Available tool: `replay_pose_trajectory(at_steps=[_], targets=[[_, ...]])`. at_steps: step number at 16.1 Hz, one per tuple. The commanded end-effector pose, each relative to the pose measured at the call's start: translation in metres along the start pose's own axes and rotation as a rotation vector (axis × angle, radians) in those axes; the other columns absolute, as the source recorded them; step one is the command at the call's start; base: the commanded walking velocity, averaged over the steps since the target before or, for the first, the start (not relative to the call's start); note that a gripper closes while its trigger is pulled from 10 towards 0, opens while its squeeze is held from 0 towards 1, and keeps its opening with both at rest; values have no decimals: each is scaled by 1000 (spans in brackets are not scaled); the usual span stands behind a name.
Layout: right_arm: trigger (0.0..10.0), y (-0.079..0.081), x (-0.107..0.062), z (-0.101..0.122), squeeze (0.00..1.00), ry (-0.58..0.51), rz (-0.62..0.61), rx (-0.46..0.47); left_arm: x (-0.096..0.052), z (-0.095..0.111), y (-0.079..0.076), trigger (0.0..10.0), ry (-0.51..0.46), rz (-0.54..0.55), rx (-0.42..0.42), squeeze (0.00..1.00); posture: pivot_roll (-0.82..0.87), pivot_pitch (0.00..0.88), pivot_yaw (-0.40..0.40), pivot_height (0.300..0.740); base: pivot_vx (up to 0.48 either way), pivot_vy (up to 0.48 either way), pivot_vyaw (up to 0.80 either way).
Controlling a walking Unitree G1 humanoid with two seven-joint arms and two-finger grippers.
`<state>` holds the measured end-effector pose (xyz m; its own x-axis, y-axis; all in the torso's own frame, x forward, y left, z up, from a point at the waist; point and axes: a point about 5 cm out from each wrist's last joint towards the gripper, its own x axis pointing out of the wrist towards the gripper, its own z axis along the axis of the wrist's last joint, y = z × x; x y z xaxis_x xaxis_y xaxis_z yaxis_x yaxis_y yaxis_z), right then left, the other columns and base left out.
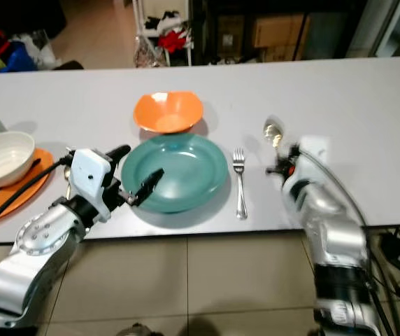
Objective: Setting the table
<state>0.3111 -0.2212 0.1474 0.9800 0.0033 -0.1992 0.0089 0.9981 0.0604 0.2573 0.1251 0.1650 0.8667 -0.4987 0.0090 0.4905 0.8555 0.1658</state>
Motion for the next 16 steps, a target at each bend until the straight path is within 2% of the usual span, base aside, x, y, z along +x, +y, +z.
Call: replay_pose_trajectory(at_steps=[1,4,7,9,16], targets=[[10000,7,-10,15,0,-100,3,-23,1,-2,5,10000,12,50,4,0,63,0,92,740,0,0,0],[10000,34,-35,21,0,-158,71,-16,4,-4,4,10000,19,75,7,0,50,0,89,740,0,0,0],[10000,48,-47,18,0,-166,85,14,4,-3,4,10000,12,85,9,0,43,0,93,740,0,340,0],[10000,52,-49,11,0,-136,73,29,4,-4,3,10000,14,85,7,0,45,0,91,740,0,341,0],[10000,63,-50,8,0,-85,116,23,3,-5,5,10000,23,92,11,0,53,0,86,740,0,340,0]])
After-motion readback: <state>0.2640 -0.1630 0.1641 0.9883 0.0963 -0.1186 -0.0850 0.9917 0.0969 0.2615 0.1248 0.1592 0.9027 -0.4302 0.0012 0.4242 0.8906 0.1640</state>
